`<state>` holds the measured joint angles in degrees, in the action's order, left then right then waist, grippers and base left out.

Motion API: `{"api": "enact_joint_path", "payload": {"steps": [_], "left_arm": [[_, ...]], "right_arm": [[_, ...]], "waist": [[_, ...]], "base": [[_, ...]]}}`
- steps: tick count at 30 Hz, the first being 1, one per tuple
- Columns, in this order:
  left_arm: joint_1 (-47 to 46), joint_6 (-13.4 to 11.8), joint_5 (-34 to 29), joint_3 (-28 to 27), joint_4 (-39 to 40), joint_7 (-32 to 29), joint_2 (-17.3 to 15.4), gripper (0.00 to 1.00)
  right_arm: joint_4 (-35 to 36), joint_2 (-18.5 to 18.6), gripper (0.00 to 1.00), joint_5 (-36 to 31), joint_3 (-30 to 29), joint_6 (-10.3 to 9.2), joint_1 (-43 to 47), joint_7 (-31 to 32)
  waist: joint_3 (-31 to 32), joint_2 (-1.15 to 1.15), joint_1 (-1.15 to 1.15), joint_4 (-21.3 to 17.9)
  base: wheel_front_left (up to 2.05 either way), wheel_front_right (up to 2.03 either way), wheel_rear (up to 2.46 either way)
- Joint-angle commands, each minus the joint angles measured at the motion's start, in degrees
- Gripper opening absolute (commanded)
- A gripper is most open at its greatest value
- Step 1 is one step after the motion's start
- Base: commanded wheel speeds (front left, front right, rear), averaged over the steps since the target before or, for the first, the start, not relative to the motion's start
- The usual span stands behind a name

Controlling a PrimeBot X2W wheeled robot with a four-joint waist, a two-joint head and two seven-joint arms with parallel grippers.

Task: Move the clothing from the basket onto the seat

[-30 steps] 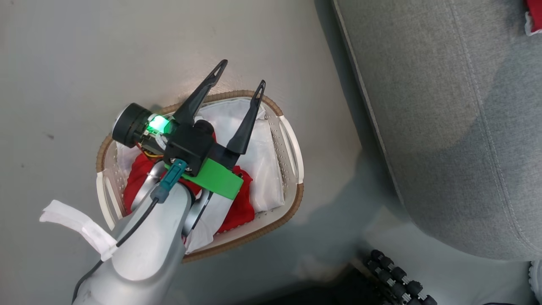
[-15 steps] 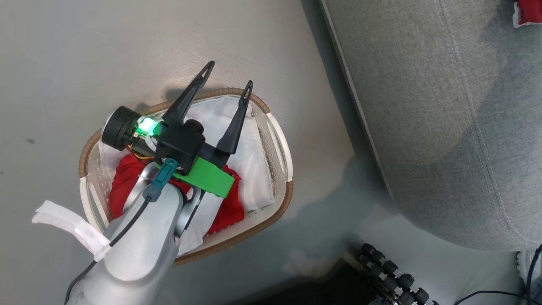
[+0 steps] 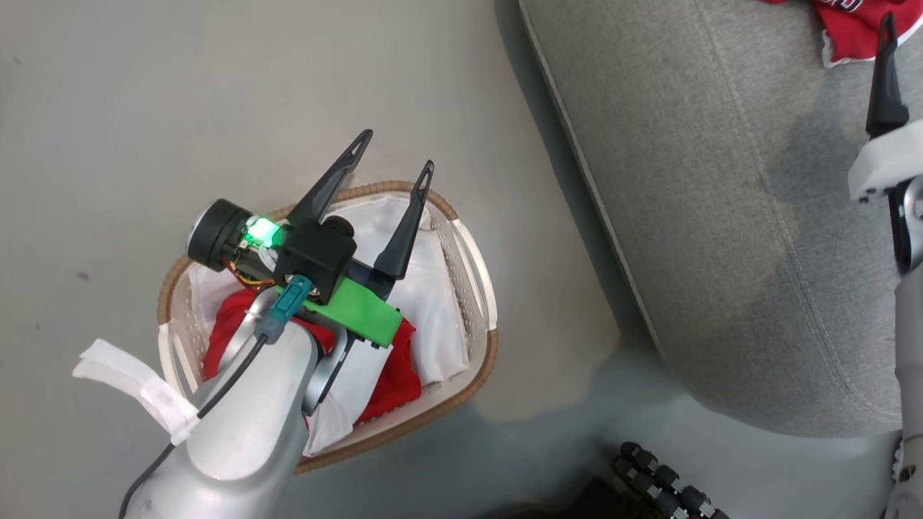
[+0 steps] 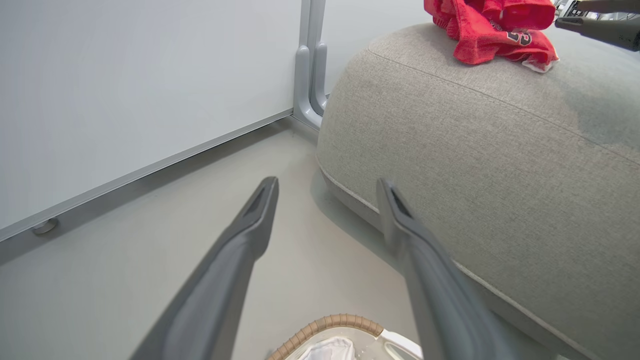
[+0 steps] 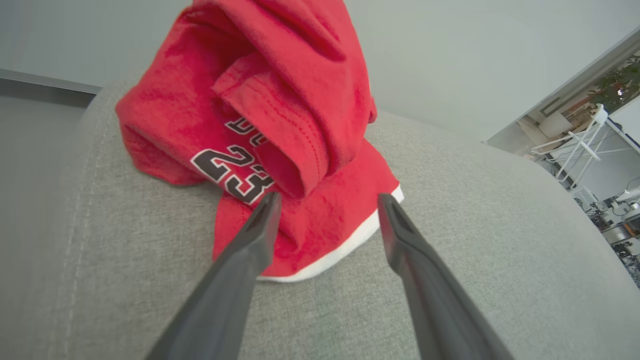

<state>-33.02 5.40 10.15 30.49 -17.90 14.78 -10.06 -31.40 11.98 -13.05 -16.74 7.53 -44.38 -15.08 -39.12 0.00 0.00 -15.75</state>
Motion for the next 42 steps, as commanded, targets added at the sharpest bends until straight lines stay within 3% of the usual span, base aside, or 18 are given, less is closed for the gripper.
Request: {"api": "enact_joint_path", "payload": {"steps": [1,9,20,34,42], "left_arm": [[0.89,0.23,0.48,-0.05,-0.43,0.48,0.32,1.0],[2.7,0.66,2.44,-1.72,-0.39,0.43,3.01,1.0],[9.73,0.6,4.74,-10.39,-0.93,0.37,5.83,1.0],[22.02,-0.48,6.0,-21.3,-0.78,0.36,7.11,1.0],[28.28,-1.65,9.21,-20.18,0.12,0.35,7.11,1.0]], "right_arm": [[0.79,0.18,1.0,0.6,0.2,-0.08,2.13,-0.14],[3.62,2.42,1.0,0.42,0.15,-0.08,6.62,-0.14],[4.23,2.83,1.0,2.32,1.29,-0.08,8.81,-0.14],[7.3,-5.35,1.0,6.55,9.33,-0.08,16.45,-0.14],[10.53,-8.72,1.0,8.98,11.21,-0.08,26.19,-0.14]], "waist": [[3.38,0.0,0.0,0.63],[12.0,0.0,0.0,4.37],[23.43,0.0,0.0,12.57],[32.76,0.0,0.0,18.48],[36.57,0.0,0.0,20.47]], "base": [[0.0,0.0,0.0],[0.0,0.0,0.0],[0.0,0.0,0.0],[0.0,0.0,0.0],[0.0,0.0,0.0]]}}
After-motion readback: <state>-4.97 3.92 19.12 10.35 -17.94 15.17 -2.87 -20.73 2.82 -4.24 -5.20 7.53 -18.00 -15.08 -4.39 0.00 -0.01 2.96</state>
